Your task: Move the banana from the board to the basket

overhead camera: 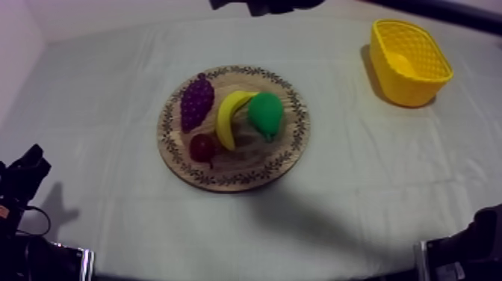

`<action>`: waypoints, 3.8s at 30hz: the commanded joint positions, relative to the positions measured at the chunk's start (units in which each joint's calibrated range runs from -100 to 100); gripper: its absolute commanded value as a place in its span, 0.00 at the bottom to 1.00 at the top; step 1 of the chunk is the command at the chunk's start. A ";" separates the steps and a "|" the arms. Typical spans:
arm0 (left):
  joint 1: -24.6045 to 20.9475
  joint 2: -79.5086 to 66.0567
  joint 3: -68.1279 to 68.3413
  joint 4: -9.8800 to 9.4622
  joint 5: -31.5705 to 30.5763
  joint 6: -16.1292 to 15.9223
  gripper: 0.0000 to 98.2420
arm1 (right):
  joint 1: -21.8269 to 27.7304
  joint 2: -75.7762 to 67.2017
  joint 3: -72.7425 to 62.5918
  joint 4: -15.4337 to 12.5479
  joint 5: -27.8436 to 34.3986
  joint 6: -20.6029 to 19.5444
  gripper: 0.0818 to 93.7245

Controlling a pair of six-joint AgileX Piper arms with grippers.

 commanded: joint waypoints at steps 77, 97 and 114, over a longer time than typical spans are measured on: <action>-0.01 -0.05 -0.01 -0.03 -0.01 0.01 0.00 | 3.94 47.10 -20.56 -7.95 0.61 -2.38 0.61; -0.01 -0.05 -0.01 -0.03 -0.01 0.02 0.00 | 4.90 57.35 -26.77 -8.89 -3.48 -1.56 0.40; -0.01 -0.05 -0.01 -0.03 -0.01 0.02 0.00 | 5.66 44.46 -18.19 -7.36 -1.89 -2.83 0.10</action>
